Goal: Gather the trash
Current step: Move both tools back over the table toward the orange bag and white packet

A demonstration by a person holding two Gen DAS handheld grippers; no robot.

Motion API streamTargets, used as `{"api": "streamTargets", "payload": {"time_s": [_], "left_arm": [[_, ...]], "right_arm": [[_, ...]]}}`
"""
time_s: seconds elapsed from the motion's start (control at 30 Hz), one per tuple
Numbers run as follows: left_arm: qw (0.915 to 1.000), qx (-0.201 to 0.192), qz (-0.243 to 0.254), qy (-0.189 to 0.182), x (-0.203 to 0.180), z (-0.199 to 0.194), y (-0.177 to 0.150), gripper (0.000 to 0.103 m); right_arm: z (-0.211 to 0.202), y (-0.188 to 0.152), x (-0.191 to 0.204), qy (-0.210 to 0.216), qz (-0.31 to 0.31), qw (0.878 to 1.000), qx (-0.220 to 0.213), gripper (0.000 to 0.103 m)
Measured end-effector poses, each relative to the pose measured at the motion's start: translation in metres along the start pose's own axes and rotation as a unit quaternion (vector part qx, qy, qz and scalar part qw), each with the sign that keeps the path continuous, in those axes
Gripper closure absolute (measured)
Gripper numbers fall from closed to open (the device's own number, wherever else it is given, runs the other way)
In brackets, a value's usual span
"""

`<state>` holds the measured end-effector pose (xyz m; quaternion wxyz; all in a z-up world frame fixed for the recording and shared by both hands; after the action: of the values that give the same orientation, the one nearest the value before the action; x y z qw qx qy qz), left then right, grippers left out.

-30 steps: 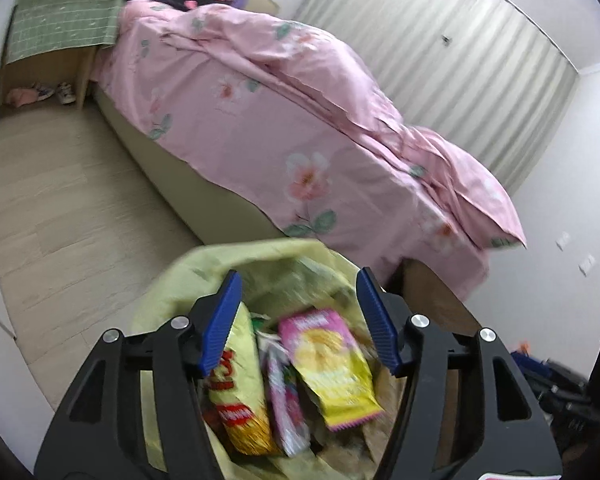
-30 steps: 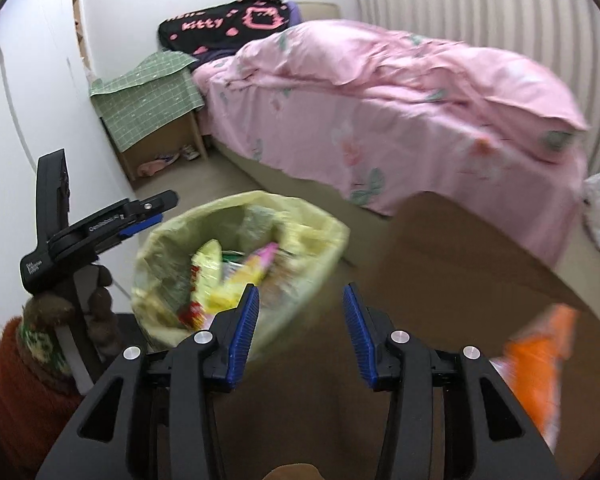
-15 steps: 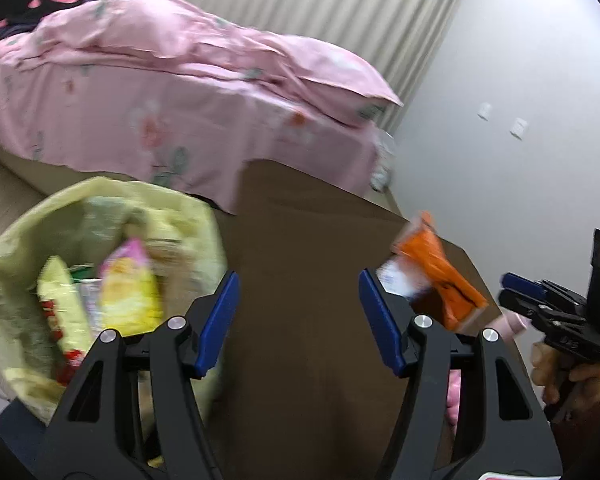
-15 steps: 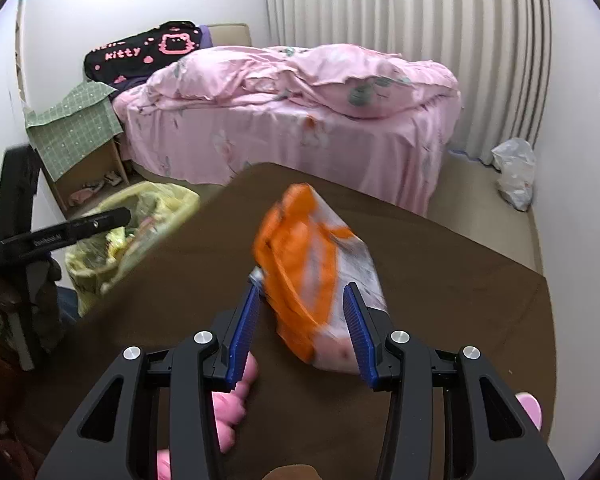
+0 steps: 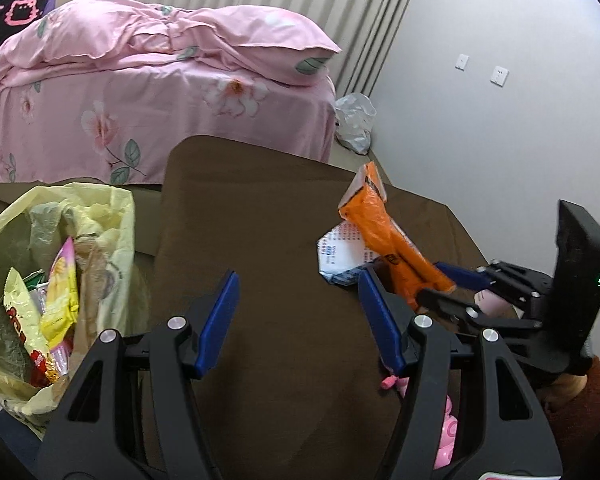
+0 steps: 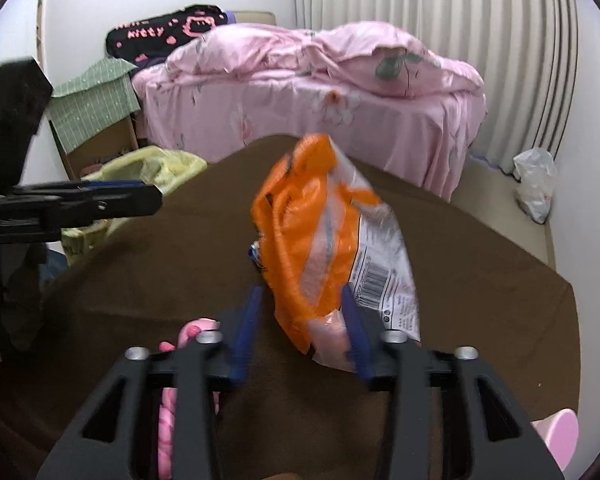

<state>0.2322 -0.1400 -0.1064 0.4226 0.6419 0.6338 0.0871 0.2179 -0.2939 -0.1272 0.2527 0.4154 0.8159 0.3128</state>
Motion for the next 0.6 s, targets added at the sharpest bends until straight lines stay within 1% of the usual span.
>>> {"api": "streamTargets", "payload": {"time_s": [0.07,0.17,0.27,0.4,0.43,0.5,0.6], "left_arm": [[0.9999,0.002,0.011,-0.002,-0.004,0.001,-0.001,0.044],[0.9994,0.007,0.035,-0.002,-0.008,0.007,0.0,0.044],[0.9985,0.021,0.051,-0.002,-0.012,0.022,0.004,0.044],[0.9963,0.044,0.066,-0.033,-0.032,0.045,0.011,0.044],[0.9959,0.045,0.071,-0.032,-0.037,0.052,0.013,0.044],[0.9959,0.049,0.074,-0.019,-0.046,0.067,0.018,0.044],[0.9976,0.049,0.049,-0.006,-0.053,0.079,0.019,0.044]], "right_arm": [[-0.005,-0.003,0.0,-0.007,0.002,1.0,-0.001,0.092],[-0.025,-0.012,0.004,-0.018,-0.005,1.0,-0.004,0.093],[-0.047,-0.025,0.01,-0.009,0.0,1.0,-0.001,0.093],[-0.08,-0.051,0.02,-0.01,0.008,1.0,0.006,0.093],[-0.086,-0.059,0.023,-0.01,0.011,1.0,0.008,0.093],[-0.096,-0.075,0.033,-0.009,0.013,1.0,0.011,0.093],[-0.098,-0.093,0.043,-0.012,0.013,1.0,0.018,0.093]]}}
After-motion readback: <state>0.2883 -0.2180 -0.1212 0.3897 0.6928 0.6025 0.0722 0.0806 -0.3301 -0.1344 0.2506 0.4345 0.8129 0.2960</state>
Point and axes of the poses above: each gripper's, at about its wrist camera, not at the fingertips, and z roughly the way its jaws point, x to its left, y to its top, the point moved 6 cm from there along z, roughly the way its jaws point, and after that the axes turned 12 degrees about -z, right-handed, at the moved point
